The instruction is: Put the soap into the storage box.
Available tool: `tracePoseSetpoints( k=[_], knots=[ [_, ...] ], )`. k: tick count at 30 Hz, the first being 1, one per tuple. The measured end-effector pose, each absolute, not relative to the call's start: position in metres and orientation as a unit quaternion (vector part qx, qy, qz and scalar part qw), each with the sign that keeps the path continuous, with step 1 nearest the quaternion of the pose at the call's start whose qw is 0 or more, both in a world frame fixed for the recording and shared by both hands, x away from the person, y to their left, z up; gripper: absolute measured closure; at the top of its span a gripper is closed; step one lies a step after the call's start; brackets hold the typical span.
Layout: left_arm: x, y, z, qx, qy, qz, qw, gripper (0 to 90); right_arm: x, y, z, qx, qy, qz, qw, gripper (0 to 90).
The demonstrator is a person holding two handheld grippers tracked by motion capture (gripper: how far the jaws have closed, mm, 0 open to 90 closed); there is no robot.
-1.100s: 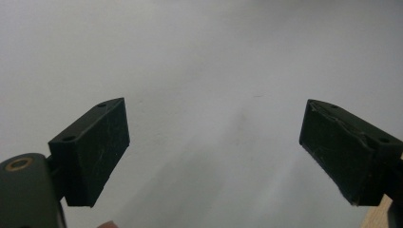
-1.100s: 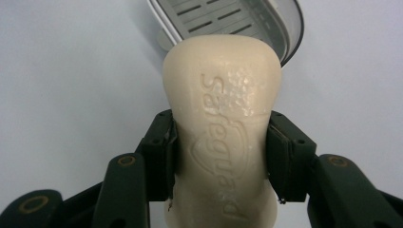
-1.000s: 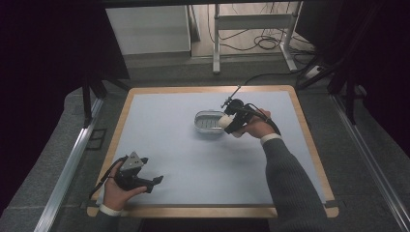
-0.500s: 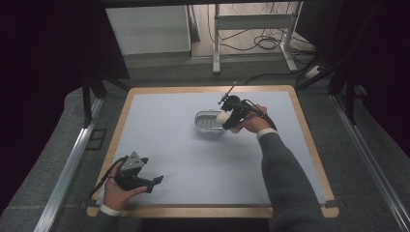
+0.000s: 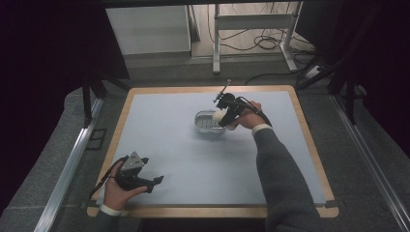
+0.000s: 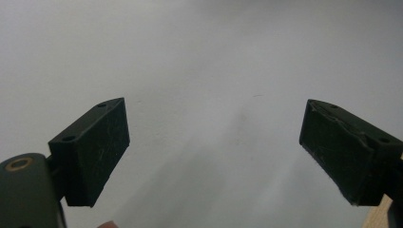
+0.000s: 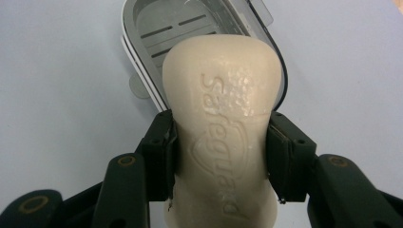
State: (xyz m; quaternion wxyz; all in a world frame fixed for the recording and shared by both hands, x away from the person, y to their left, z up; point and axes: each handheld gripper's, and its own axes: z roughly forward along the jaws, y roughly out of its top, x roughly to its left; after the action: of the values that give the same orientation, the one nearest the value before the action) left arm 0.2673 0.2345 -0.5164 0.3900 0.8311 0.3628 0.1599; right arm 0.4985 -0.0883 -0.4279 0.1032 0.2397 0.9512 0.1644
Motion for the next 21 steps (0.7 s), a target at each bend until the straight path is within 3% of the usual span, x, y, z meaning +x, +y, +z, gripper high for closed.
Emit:
tracePoseSetpoints(
  k=[21],
  knots=[
    [0.268, 0.235, -0.517, 0.834, 0.361, 0.161, 0.386, 10.0, 0.52, -0.061, -0.434, 0.193, 0.96, 0.173, 0.103, 49.8]
  ],
)
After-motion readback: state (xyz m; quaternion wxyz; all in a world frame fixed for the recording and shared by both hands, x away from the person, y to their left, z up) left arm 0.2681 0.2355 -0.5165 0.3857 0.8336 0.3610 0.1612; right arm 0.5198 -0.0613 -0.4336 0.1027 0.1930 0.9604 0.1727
